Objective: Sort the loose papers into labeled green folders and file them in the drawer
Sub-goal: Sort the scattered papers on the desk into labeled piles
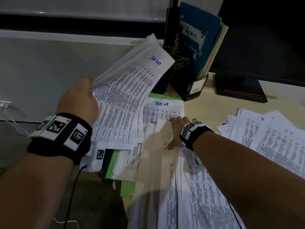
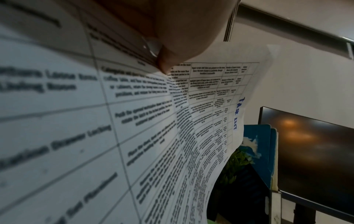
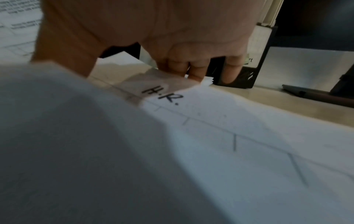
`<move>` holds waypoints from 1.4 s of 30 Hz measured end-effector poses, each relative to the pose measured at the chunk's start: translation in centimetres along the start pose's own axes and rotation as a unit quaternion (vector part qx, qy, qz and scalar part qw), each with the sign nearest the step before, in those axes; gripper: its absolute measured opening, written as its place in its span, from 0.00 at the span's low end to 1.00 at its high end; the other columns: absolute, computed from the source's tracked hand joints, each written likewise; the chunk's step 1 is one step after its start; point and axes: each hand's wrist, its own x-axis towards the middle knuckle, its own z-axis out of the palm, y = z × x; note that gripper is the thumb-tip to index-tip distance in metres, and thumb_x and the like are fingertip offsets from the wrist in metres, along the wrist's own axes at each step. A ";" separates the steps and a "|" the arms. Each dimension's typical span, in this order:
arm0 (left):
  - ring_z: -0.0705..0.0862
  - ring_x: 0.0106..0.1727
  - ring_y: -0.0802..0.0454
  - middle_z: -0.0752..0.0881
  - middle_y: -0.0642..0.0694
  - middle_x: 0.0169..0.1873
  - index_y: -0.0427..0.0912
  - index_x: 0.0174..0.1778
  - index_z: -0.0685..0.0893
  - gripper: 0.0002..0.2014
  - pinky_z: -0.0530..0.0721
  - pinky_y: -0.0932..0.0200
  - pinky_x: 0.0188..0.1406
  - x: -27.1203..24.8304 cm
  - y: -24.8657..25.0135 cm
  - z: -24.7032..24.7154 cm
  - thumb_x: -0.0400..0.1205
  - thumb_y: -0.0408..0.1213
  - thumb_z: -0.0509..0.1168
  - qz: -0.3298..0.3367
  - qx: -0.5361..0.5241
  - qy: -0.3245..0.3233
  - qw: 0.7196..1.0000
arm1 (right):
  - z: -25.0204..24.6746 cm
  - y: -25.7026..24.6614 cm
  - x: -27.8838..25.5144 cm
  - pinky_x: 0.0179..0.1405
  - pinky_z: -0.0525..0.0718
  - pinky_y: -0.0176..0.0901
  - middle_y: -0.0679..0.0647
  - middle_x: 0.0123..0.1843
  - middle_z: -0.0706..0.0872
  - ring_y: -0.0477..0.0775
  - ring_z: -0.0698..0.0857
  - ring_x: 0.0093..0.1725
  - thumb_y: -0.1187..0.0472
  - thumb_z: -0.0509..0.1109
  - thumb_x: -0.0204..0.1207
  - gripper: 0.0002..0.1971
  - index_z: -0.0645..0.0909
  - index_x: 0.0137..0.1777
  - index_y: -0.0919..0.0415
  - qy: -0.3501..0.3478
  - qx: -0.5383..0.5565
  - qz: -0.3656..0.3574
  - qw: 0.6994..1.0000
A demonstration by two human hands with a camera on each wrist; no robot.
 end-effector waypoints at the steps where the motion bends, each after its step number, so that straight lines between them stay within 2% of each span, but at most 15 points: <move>1: 0.80 0.47 0.30 0.81 0.28 0.48 0.33 0.63 0.76 0.13 0.76 0.41 0.43 0.0 -0.2 -0.1 0.86 0.29 0.52 -0.011 -0.004 0.002 1.000 | 0.1 0.1 0.2 0.63 0.72 0.66 0.53 0.74 0.73 0.63 0.74 0.69 0.32 0.77 0.53 0.56 0.53 0.79 0.45 0.004 -0.019 0.000 1.000; 3: 0.80 0.48 0.29 0.81 0.28 0.49 0.35 0.63 0.76 0.12 0.78 0.39 0.45 -0.1 -0.5 -0.2 0.86 0.29 0.53 -0.035 -0.014 0.011 0.999 | -0.2 0.2 0.2 0.54 0.75 0.58 0.54 0.64 0.80 0.62 0.79 0.60 0.40 0.78 0.54 0.46 0.62 0.72 0.45 0.004 -0.025 -0.001 1.000; 4: 0.80 0.49 0.29 0.81 0.28 0.50 0.36 0.64 0.75 0.13 0.78 0.39 0.46 -0.2 -0.5 -0.1 0.86 0.30 0.53 -0.044 -0.015 0.014 0.999 | -0.4 0.2 0.3 0.53 0.75 0.57 0.53 0.63 0.79 0.61 0.78 0.60 0.40 0.78 0.54 0.44 0.64 0.71 0.45 0.000 -0.028 -0.006 1.000; 7: 0.81 0.49 0.30 0.82 0.30 0.50 0.38 0.64 0.75 0.13 0.79 0.40 0.45 -0.5 -0.7 0.4 0.86 0.30 0.53 -0.058 -0.020 0.018 0.998 | -0.7 -0.2 0.1 0.58 0.78 0.60 0.53 0.64 0.71 0.62 0.73 0.64 0.37 0.79 0.54 0.46 0.63 0.72 0.46 0.002 -0.028 -0.017 0.999; 11: 0.82 0.48 0.32 0.83 0.32 0.50 0.39 0.65 0.75 0.13 0.82 0.40 0.46 -0.7 -0.7 0.7 0.87 0.32 0.52 -0.067 -0.022 0.019 0.997 | -1.1 -0.8 0.1 0.57 0.83 0.58 0.53 0.61 0.78 0.60 0.80 0.59 0.41 0.84 0.48 0.48 0.67 0.69 0.50 -0.013 0.066 -0.029 0.997; 15: 0.81 0.49 0.31 0.83 0.31 0.51 0.38 0.66 0.75 0.13 0.81 0.40 0.46 -0.8 -0.7 0.6 0.86 0.31 0.53 -0.060 -0.022 0.017 0.998 | -1.7 -0.9 -0.3 0.58 0.81 0.52 0.52 0.63 0.82 0.59 0.81 0.61 0.43 0.83 0.55 0.42 0.70 0.68 0.51 -0.036 0.043 -0.030 0.998; 17: 0.81 0.49 0.32 0.83 0.31 0.51 0.37 0.66 0.74 0.14 0.80 0.41 0.46 -0.8 -0.7 0.5 0.87 0.31 0.53 -0.054 -0.017 0.013 0.998 | -1.9 -1.0 -0.8 0.59 0.77 0.55 0.51 0.63 0.80 0.59 0.77 0.64 0.42 0.81 0.58 0.37 0.73 0.67 0.48 -0.031 0.013 -0.033 0.999; 19: 0.81 0.49 0.32 0.83 0.31 0.52 0.37 0.67 0.74 0.14 0.79 0.42 0.45 -0.7 -0.7 0.3 0.87 0.31 0.52 -0.052 -0.017 0.011 0.998 | -2.0 -0.9 -1.3 0.60 0.77 0.56 0.53 0.64 0.74 0.61 0.73 0.65 0.43 0.79 0.60 0.36 0.72 0.68 0.49 -0.017 -0.013 -0.039 0.999; 21: 0.81 0.49 0.33 0.83 0.31 0.52 0.37 0.67 0.74 0.14 0.78 0.43 0.45 -0.6 -0.7 0.2 0.87 0.31 0.52 -0.054 -0.020 0.010 0.998 | -2.0 -1.0 -1.7 0.58 0.81 0.53 0.54 0.64 0.72 0.61 0.75 0.63 0.47 0.80 0.59 0.39 0.69 0.70 0.52 -0.006 0.006 -0.041 0.999; 25: 0.81 0.48 0.33 0.83 0.32 0.51 0.38 0.67 0.74 0.14 0.81 0.42 0.45 -0.4 -0.4 0.1 0.87 0.32 0.52 -0.047 -0.020 0.000 0.999 | -2.3 -1.3 -1.8 0.47 0.80 0.46 0.54 0.61 0.80 0.60 0.82 0.59 0.51 0.80 0.61 0.37 0.68 0.69 0.55 -0.018 0.032 -0.032 0.999; 27: 0.81 0.47 0.33 0.83 0.32 0.50 0.37 0.67 0.74 0.14 0.80 0.43 0.45 -0.4 -0.1 0.3 0.87 0.32 0.52 -0.041 -0.023 -0.003 0.999 | -2.5 -1.2 -2.0 0.50 0.79 0.49 0.54 0.62 0.81 0.60 0.81 0.61 0.51 0.78 0.62 0.35 0.69 0.69 0.52 -0.022 0.009 -0.027 0.999; 31: 0.81 0.46 0.34 0.83 0.33 0.49 0.38 0.66 0.74 0.14 0.82 0.41 0.45 -0.4 0.2 0.8 0.87 0.31 0.51 -0.037 -0.021 -0.008 0.999 | -2.9 -1.2 -2.8 0.57 0.77 0.55 0.57 0.63 0.72 0.63 0.73 0.65 0.50 0.76 0.65 0.32 0.70 0.70 0.50 -0.016 -0.040 -0.034 0.998; 35: 0.81 0.47 0.34 0.83 0.34 0.50 0.38 0.66 0.75 0.13 0.80 0.43 0.44 -0.2 0.1 1.1 0.87 0.31 0.51 -0.042 -0.018 -0.009 0.999 | -2.6 -1.0 -2.4 0.44 0.78 0.51 0.55 0.60 0.72 0.64 0.80 0.59 0.48 0.80 0.60 0.40 0.67 0.72 0.49 -0.015 0.027 -0.029 0.999; 37: 0.80 0.45 0.35 0.82 0.34 0.49 0.38 0.65 0.75 0.13 0.78 0.44 0.42 -0.1 0.1 1.2 0.87 0.31 0.51 -0.040 -0.016 -0.011 0.999 | -2.4 -1.0 -2.3 0.42 0.78 0.48 0.53 0.54 0.76 0.61 0.82 0.54 0.48 0.81 0.59 0.38 0.67 0.68 0.51 -0.005 0.046 -0.017 0.999; 42: 0.76 0.40 0.41 0.82 0.34 0.46 0.37 0.64 0.75 0.12 0.76 0.46 0.40 0.0 0.1 1.3 0.87 0.31 0.51 -0.035 -0.019 0.000 0.999 | -2.6 -1.0 -2.1 0.42 0.78 0.42 0.45 0.36 0.76 0.55 0.84 0.50 0.51 0.78 0.66 0.15 0.76 0.46 0.52 -0.030 0.071 -0.041 0.996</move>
